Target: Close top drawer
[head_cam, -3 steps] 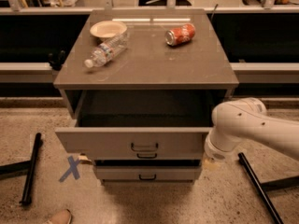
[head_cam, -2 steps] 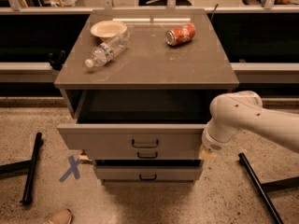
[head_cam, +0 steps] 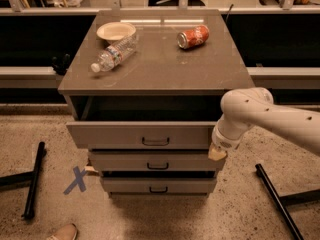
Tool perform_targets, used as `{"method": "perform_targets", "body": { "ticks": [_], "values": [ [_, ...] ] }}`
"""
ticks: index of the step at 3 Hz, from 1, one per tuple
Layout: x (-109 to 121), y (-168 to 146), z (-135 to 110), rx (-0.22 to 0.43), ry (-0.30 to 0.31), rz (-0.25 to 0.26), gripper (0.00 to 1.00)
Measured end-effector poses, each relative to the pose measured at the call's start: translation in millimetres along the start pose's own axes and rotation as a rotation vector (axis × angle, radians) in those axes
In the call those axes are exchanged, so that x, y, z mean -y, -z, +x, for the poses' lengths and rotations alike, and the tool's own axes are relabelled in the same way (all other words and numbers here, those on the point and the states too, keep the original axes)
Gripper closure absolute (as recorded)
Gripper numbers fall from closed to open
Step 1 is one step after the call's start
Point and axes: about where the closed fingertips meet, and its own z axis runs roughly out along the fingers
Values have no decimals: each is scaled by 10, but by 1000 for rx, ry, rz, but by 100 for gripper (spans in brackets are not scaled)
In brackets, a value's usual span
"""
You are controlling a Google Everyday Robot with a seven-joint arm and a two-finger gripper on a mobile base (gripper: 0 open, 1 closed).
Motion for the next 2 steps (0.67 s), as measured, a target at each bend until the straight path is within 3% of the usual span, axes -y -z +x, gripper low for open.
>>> {"method": "perform_targets", "body": {
  "ticks": [2],
  "values": [
    [330, -83, -108, 26, -21, -4, 100]
  ]
}}
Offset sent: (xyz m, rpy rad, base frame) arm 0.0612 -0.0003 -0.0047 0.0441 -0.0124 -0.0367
